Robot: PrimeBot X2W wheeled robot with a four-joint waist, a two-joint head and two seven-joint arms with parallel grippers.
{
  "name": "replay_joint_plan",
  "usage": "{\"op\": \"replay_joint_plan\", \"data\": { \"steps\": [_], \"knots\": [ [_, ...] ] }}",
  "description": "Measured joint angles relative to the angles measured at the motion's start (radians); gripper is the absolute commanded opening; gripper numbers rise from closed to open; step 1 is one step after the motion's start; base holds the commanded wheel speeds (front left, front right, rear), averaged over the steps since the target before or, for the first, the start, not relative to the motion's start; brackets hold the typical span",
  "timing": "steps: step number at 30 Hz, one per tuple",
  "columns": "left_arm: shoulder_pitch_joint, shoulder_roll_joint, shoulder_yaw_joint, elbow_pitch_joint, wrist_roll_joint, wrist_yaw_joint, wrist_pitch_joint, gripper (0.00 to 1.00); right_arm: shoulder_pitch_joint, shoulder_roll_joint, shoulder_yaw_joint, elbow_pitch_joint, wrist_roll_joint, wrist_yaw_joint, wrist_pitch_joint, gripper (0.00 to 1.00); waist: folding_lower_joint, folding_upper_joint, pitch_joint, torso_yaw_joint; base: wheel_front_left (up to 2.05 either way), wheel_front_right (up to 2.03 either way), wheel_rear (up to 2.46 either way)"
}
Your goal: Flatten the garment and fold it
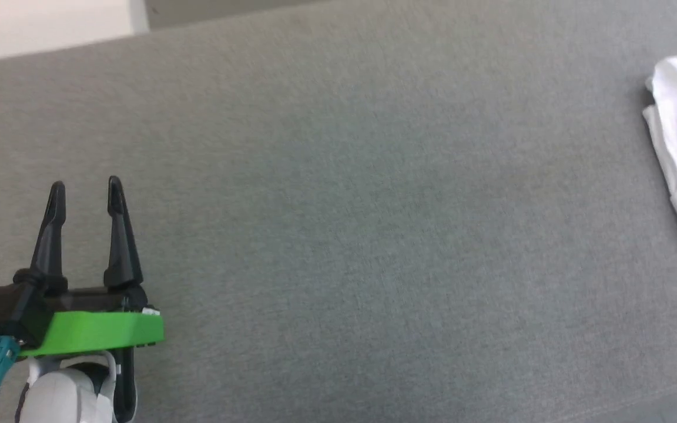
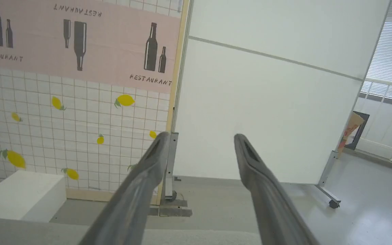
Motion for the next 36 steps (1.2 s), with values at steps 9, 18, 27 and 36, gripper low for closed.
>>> {"op": "replay_joint_plan", "data": {
  "steps": [9, 18, 27, 36],
  "knots": [
    [0.006, -0.034, 0.007, 0.082, -0.037, 0.034, -0.009, 1.00, 0.244, 0.303, 0.034, -0.139, 0.063, 0.000, -0.154, 1.00, 0.0000, 0.0000, -0.157, 0.123, 0.00, 0.00, 0.00],
    [0.004, -0.058, -0.019, 0.155, -0.037, 0.065, -0.017, 1.00, 0.487, 0.328, 0.048, -0.070, 0.103, 0.000, -0.211, 1.00, 0.0000, 0.0000, -0.247, 0.235, 0.00, 0.00, 0.00],
    [0.014, -0.058, -0.068, 0.248, -0.020, 0.070, -0.010, 1.00, 0.672, 0.328, 0.023, -0.081, 0.061, 0.000, -0.219, 1.00, 0.0000, 0.0000, -0.321, 0.284, 0.00, 0.00, 0.00],
    [0.059, -0.065, -0.149, 0.409, 0.025, 0.070, -0.009, 1.00, 0.818, 0.328, 0.013, -0.065, -0.029, 0.000, -0.219, 1.00, 0.0000, 0.0000, -0.366, 0.267, 0.00, 0.00, 0.00]
  ]
}}
